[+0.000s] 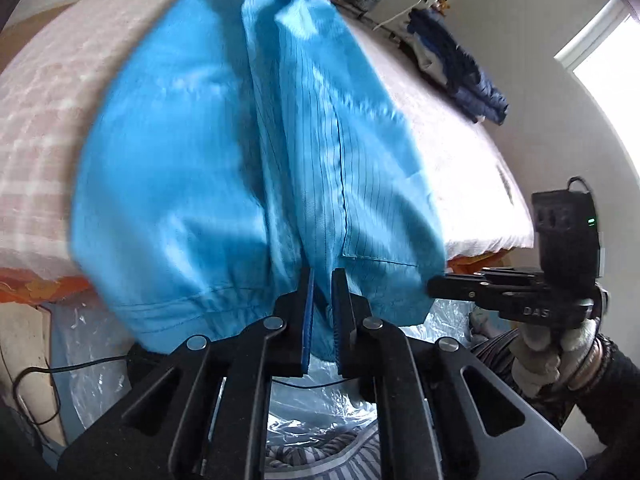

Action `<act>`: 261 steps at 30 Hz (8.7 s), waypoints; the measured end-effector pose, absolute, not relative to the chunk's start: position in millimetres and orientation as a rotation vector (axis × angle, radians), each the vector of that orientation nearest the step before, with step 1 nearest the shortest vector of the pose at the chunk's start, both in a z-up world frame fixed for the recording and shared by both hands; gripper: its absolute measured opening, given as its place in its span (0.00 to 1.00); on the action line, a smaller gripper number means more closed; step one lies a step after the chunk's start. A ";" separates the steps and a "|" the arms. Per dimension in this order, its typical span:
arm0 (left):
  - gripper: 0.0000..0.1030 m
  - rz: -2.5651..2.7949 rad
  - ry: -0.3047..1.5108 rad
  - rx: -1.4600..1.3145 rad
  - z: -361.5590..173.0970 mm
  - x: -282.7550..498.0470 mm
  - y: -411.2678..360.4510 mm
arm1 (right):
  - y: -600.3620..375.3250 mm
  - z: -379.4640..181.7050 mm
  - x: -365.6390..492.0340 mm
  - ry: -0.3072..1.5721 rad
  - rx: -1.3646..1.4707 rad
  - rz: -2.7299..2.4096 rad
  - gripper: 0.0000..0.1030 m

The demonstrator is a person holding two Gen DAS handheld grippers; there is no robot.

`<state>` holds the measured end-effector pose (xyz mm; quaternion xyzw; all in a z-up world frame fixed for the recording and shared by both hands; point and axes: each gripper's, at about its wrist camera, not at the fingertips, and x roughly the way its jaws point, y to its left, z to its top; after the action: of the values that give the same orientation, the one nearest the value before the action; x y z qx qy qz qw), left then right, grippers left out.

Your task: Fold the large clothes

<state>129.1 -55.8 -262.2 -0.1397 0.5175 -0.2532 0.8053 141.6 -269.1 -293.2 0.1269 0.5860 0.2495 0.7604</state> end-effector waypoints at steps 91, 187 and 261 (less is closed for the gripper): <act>0.07 -0.539 1.036 -0.738 -283.9 413.3 15.1 | -250.8 -290.1 425.2 1.168 0.620 0.554 0.11; 0.30 -0.406 0.904 -0.267 -254.2 386.1 21.0 | -255.6 -223.5 341.7 0.874 -0.107 0.358 0.33; 0.61 -0.504 0.997 -0.206 -317.8 778.6 -36.6 | -340.3 -289.6 715.9 1.006 0.152 0.475 0.59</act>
<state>778.6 -36.6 -317.8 -0.0977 0.4721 -0.2387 0.8430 715.9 -340.3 -289.6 0.0722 0.4770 0.2253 0.8464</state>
